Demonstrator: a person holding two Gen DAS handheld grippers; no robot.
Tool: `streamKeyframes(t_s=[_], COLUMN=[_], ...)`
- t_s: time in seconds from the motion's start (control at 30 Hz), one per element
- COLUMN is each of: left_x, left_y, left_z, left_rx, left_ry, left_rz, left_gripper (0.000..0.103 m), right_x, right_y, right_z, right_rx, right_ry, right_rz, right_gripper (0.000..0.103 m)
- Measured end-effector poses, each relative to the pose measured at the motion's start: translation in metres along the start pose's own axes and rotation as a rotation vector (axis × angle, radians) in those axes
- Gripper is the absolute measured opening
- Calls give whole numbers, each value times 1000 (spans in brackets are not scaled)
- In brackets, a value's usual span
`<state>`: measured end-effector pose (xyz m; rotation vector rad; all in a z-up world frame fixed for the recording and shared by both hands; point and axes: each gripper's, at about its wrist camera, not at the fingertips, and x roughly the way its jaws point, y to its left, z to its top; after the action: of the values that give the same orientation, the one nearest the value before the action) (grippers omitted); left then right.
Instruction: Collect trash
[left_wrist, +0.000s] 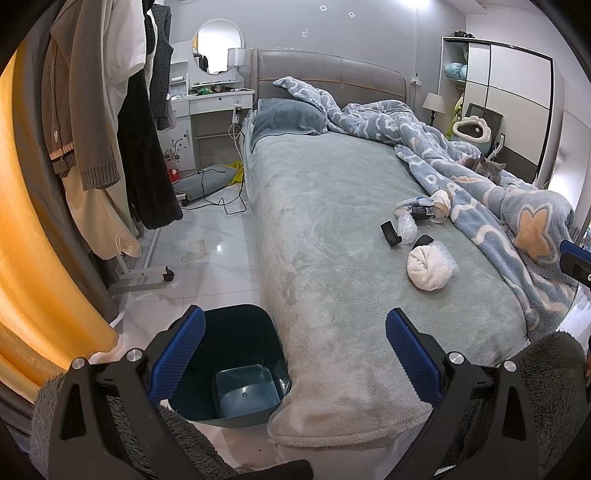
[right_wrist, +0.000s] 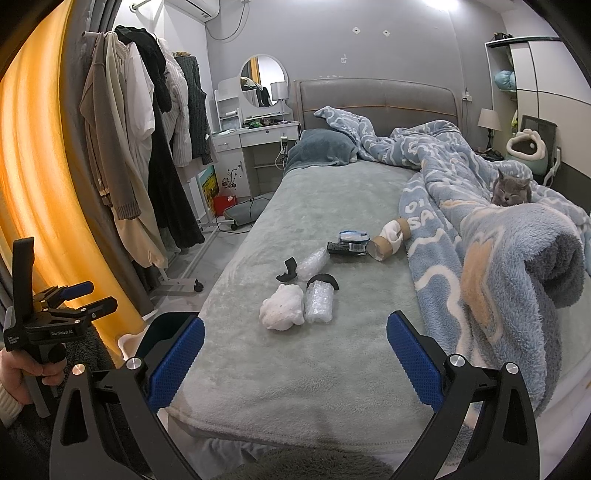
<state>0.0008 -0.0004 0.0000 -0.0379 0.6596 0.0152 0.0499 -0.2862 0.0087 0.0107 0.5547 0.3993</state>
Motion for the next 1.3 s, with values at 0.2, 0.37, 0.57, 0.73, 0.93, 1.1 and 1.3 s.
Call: streamKeyframes(t_s=[0.2, 0.37, 0.57, 0.73, 0.93, 1.1, 1.3], left_x=[2, 7, 15, 10, 10, 19, 38], left_y=[9, 11, 6, 6, 9, 10, 5], left_z=[-1, -6, -18, -9, -1, 6, 10], left_rx=[0, 18, 13, 5, -15, -4, 32], left_ry=[1, 1, 19, 39, 37, 36, 40], left_rz=[1, 13, 7, -4, -45, -54, -77], left_gripper=[100, 100, 100, 100, 100, 99, 98], right_x=[0, 2, 1, -4, -7, 16, 66], right_y=[0, -2, 5, -5, -7, -2, -7], right_z=[0, -2, -5, 0, 17, 33, 42], right_rx=[1, 6, -5, 13, 27, 23, 22], right_ry=[1, 13, 22, 43, 22, 38, 109], right_rz=[0, -9, -16, -34, -34, -3, -11], right_gripper=[100, 100, 100, 100, 100, 100, 100])
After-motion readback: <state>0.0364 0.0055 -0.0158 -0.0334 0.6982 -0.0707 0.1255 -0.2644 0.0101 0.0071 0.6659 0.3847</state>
